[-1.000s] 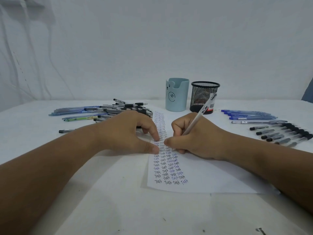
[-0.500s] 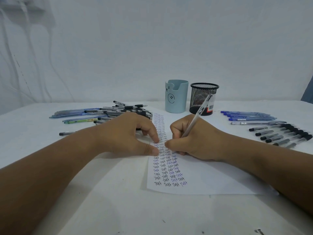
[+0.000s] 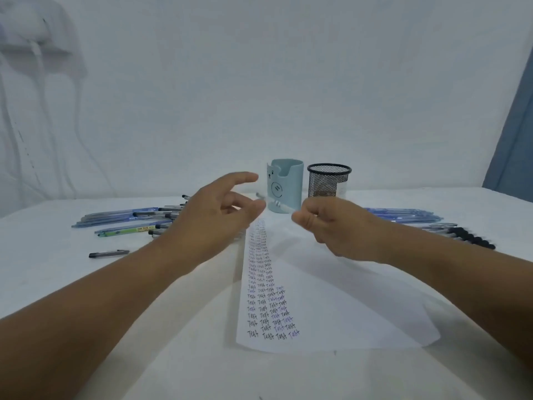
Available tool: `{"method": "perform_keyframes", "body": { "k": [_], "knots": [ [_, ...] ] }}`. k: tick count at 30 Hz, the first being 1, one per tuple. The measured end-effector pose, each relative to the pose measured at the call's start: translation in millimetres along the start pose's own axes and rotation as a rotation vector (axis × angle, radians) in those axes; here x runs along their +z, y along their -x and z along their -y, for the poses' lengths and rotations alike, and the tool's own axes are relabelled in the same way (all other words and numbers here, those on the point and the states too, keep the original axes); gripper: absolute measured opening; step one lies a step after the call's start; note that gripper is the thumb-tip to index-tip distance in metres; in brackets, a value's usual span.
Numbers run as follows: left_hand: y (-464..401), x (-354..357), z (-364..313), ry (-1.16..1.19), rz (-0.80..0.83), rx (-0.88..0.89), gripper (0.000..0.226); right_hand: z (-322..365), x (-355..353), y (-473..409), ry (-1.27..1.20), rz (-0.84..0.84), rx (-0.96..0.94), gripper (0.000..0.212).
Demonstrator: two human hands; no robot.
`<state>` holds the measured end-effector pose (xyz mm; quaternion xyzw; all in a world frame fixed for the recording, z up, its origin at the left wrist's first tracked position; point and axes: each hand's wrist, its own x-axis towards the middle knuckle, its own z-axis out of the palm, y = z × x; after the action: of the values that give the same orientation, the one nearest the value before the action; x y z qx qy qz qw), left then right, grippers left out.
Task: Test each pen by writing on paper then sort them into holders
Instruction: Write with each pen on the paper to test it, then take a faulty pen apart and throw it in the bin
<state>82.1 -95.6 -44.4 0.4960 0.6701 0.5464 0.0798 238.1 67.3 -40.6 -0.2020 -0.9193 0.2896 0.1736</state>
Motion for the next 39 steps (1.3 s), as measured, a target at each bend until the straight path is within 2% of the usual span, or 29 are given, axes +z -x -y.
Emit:
{"method": "perform_keyframes", "body": {
  "k": [1,3,7,12,16,23,26,31,34,39],
  "knots": [
    [-1,3,-5,0.016,0.013,-0.011,0.031,-2,-2,2,0.078,-0.008,-0.015,0.042],
    [-2,10,-14,0.013,0.005,0.002,0.020,-5,-9,12,0.062,0.006,-0.035,0.034],
    [-6,33,-32,0.003,-0.027,0.026,0.009,-12,-33,44,-0.280,-0.030,-0.028,0.023],
    [2,92,-74,0.055,0.088,0.071,0.002,-39,-81,117,-0.599,-0.419,-0.015,0.004],
    [17,167,-117,0.133,0.271,0.090,0.007,-78,-116,196,-0.839,-0.652,0.027,0.010],
    [82,341,-178,0.284,0.585,0.092,0.014,-165,-134,374,-0.896,-1.106,0.185,0.011],
    [118,411,-189,0.318,0.719,0.072,0.010,-195,-124,448,-0.910,-1.247,0.284,0.008],
    [173,519,-173,0.310,0.901,-0.050,0.010,-256,-85,544,-0.965,-1.398,0.486,0.025],
    [208,571,-137,0.259,0.998,-0.191,0.008,-296,-40,583,-0.947,-1.422,0.654,0.011],
    [270,629,-53,0.122,1.144,-0.496,0.008,-346,47,626,-0.907,-1.413,0.956,0.009]
  ]
}}
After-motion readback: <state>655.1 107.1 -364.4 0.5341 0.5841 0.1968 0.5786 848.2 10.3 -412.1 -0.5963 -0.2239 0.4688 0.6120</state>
